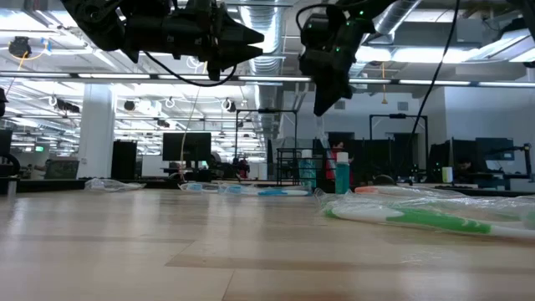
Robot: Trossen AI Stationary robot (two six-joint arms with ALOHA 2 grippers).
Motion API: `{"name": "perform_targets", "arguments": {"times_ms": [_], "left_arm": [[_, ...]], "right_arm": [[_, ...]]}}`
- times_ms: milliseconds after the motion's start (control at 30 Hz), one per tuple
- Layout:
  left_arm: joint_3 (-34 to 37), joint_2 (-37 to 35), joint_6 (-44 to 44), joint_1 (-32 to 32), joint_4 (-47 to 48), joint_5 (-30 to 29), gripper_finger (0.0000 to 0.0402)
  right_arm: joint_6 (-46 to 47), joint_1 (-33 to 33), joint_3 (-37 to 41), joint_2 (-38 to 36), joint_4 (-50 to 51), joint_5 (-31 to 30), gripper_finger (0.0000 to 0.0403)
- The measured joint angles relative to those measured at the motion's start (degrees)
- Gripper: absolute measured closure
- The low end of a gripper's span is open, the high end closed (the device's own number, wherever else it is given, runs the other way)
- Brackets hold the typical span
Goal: Pick & Place toothbrushing station
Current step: Put the mouthwash into the mesh organizer
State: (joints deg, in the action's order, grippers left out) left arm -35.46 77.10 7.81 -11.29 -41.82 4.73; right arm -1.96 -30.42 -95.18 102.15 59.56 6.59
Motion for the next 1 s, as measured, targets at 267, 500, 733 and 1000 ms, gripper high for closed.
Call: {"name": "perform_targets", "arguments": {"times_ms": [267,500,733,1000], "left_arm": [[0.0,0.0,0.0,0.0,0.1,0.0,0.0245],[0.0,0.0,0.0,0.0,0.4,0.0,0.0245],[0.0,0.0,0.0,0.0,0.6,0.0,0.0245],[0.0,0.0,0.0,0.0,0.7,0.0,0.0245]], "right_arm": [[-2.0,3.7,0.0,-3.2,4.6,1.3,0.0356],[-2.4,6.8,0.1,-2.5,10.4,1.0,0.0356],[2.9,5.9,6.3,-4.0,8.9,0.8,0.0356],[10.8,1.1,20.6,-9.4,-1.6,0.9,0.0356]]}}
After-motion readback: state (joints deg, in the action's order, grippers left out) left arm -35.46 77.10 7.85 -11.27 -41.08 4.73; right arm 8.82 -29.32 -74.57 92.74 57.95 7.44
